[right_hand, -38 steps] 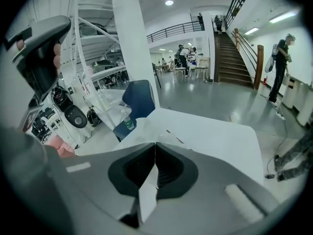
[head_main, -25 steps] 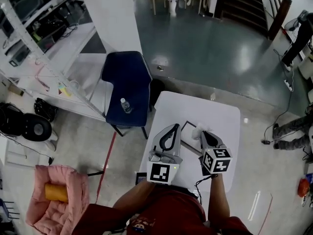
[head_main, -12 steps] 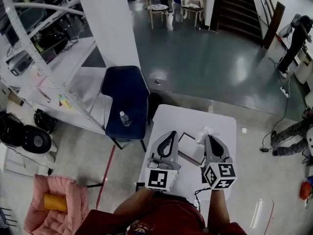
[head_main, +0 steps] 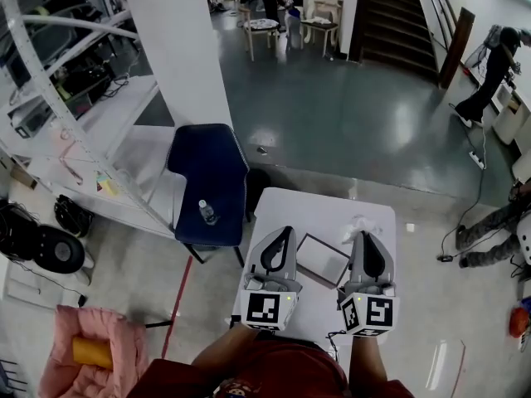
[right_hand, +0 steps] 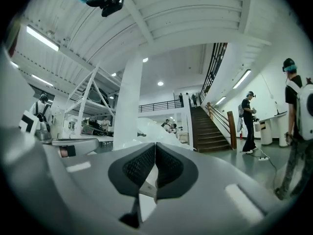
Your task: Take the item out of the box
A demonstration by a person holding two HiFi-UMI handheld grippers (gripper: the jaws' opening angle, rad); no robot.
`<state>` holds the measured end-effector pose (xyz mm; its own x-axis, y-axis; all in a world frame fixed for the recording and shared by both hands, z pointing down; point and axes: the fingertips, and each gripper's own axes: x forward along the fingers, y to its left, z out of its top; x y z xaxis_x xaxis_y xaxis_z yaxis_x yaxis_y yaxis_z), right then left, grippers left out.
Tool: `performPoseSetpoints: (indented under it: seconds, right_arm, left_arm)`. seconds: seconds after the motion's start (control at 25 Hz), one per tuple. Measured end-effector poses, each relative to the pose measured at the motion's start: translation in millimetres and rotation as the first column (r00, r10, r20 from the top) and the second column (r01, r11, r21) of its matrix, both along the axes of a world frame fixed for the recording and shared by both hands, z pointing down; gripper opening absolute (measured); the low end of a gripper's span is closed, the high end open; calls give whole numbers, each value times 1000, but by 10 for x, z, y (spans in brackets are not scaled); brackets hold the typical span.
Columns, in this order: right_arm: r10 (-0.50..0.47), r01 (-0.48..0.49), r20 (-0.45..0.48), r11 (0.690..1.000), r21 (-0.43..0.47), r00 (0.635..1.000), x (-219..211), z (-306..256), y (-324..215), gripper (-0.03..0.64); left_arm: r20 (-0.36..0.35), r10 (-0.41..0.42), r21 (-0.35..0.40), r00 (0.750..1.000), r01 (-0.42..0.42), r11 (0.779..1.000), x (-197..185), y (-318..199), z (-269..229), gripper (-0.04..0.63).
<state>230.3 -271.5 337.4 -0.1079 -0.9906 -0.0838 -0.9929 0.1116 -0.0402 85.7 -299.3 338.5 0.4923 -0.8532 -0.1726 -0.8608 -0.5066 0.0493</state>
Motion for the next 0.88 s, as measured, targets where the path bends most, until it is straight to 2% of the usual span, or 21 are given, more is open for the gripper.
performPoseSetpoints:
  seconds: [0.28, 0.48, 0.64, 0.88]
  right_arm:
    - [20, -17, -40, 997, 76, 999, -35, -150, 42, 5]
    - [60, -52, -58, 990, 130, 997, -89, -186, 33, 5]
    - [127, -101, -110, 971, 217, 986, -142, -249, 73, 5]
    - [147, -117, -115, 964, 240, 982, -112, -250, 42, 5]
  left_arm:
    - [-4, 5, 36, 1000, -5, 999, 40, -23, -116, 3]
    - [43, 32, -14, 999, -31, 999, 30, -103, 17, 3]
    - [31, 29, 36, 999, -30, 999, -18, -157, -32, 3]
    - [29, 29, 88, 999, -31, 996, 18, -144, -117, 3]
